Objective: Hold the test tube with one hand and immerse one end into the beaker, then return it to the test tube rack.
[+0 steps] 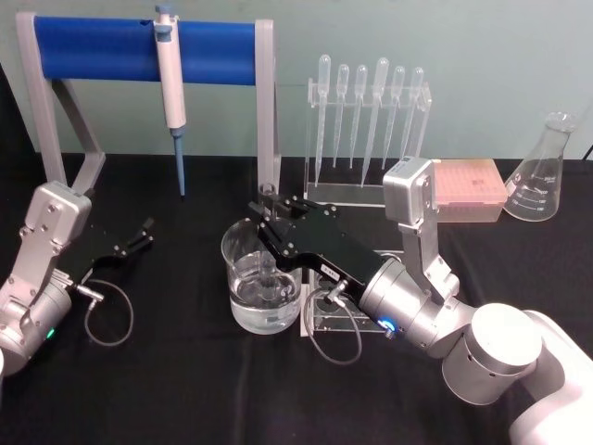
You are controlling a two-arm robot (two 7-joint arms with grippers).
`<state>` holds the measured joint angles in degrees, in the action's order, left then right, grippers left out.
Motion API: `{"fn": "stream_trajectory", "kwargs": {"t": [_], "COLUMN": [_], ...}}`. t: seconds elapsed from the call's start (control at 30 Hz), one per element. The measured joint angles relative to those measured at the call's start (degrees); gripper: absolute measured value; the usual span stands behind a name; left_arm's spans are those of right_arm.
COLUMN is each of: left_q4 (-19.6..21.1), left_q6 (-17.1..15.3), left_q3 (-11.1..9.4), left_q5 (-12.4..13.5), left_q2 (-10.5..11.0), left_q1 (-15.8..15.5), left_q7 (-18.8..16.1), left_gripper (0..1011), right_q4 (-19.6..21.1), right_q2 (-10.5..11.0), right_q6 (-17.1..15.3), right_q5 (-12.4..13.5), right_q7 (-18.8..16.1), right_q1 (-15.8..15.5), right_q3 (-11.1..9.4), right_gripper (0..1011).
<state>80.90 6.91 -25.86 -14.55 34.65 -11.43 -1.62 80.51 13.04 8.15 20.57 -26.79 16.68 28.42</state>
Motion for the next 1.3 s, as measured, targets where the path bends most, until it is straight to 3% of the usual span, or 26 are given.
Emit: {"fn": "stream_trajectory", "kwargs": {"t": [0.27, 0.6, 0.67, 0.83, 1.0, 1.1, 1.3], "left_q4": [0.00, 0.00, 0.00, 0.00, 0.00, 0.00, 0.00], "left_q6": [0.00, 0.00, 0.00, 0.00, 0.00, 0.00, 0.00], "left_q3": [0.00, 0.00, 0.00, 0.00, 0.00, 0.00, 0.00], "left_q5": [0.00, 0.00, 0.00, 0.00, 0.00, 0.00, 0.00], "left_q2": [0.00, 0.00, 0.00, 0.00, 0.00, 0.00, 0.00], "left_q1": [0.00, 0.00, 0.00, 0.00, 0.00, 0.00, 0.00], "left_q7": [0.00, 0.00, 0.00, 0.00, 0.00, 0.00, 0.00], "left_gripper": [1000, 1000, 1000, 1000, 1000, 1000, 1000], "right_q4": [2.37, 12.65, 16.13, 20.48, 26.30, 29.71, 30.84], "right_q2": [0.17, 2.47, 3.34, 4.90, 7.76, 9.98, 12.14], "right_q6": [-1.11, -5.43, -6.08, -7.24, -9.13, -9.66, -9.78], "right_q5": [0.15, 0.37, 0.77, 1.09, 1.03, 0.81, 0.29], "right_q7": [0.03, 1.86, 2.47, 3.50, 5.83, 7.50, 8.22], "right_q1": [-0.12, -0.25, -0.24, -0.81, -3.85, -7.33, -11.19], "right_q3": [-0.30, -1.46, -2.40, -3.69, -6.14, -8.57, -10.72], "right_gripper": [226, 226, 226, 226, 226, 226, 226]}}
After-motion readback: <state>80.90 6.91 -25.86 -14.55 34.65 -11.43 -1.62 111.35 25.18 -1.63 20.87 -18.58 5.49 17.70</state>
